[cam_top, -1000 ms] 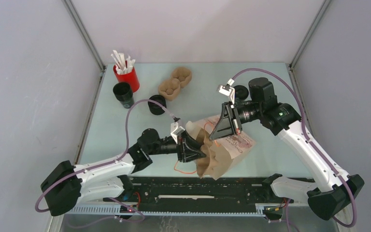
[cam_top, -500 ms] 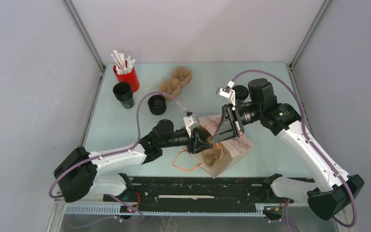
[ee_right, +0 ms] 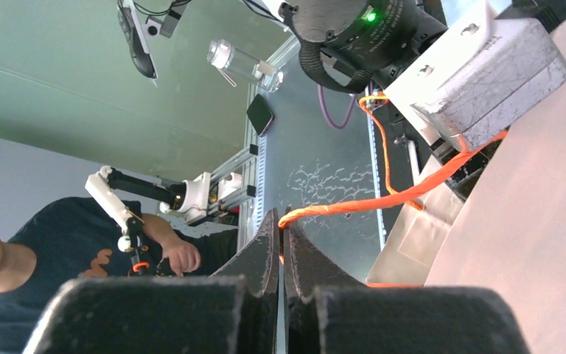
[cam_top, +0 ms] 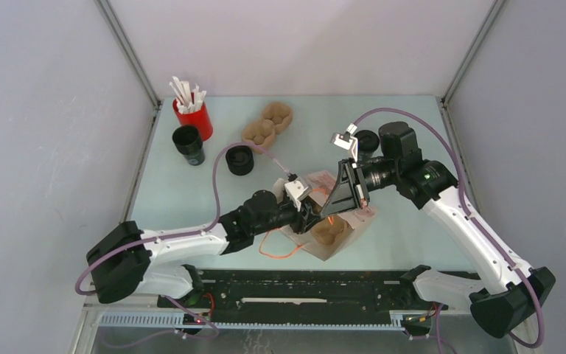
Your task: Pack the takeout coffee
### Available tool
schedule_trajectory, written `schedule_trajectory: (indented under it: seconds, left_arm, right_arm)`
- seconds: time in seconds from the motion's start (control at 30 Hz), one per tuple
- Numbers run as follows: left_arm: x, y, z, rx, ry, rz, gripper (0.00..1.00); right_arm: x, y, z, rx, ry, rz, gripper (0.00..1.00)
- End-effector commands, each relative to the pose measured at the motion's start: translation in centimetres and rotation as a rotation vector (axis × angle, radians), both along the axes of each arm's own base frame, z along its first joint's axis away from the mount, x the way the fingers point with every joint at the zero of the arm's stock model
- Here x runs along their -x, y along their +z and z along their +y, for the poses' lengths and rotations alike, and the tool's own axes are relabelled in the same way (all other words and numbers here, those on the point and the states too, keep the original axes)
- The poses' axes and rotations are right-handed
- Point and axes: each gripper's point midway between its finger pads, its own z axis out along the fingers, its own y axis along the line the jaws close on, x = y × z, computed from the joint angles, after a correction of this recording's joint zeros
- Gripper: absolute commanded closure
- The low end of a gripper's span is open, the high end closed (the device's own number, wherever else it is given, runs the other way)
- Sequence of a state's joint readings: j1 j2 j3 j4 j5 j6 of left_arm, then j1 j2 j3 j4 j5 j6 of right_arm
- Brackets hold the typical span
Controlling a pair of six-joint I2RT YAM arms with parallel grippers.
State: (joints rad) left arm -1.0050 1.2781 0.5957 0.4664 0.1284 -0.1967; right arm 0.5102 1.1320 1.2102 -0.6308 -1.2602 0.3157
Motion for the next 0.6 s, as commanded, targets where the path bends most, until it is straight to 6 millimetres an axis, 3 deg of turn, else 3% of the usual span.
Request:
schedule_trajectory:
  seconds: [0.0,0.3,0.57]
  left_arm:
    - [-2.4,1.7,0.3,-0.022,0.153,-0.116,0.64]
    - [-3.7,0.8,1.1,-0.034,0.333,-0.102,0.64]
    - [-4.4,0.6,1.4,-0.006,0.411,-0.110,0.62]
  right_arm:
    - [-0.1,0.6,0.1,-0.026,-0.030,-0.015,1.00]
    - [-1.2,-0.1,0.7,0.007,-0.149,-0.034,1.00]
    - [-1.0,0.9,1.1,-0.030,-0.168,-0.045,1.00]
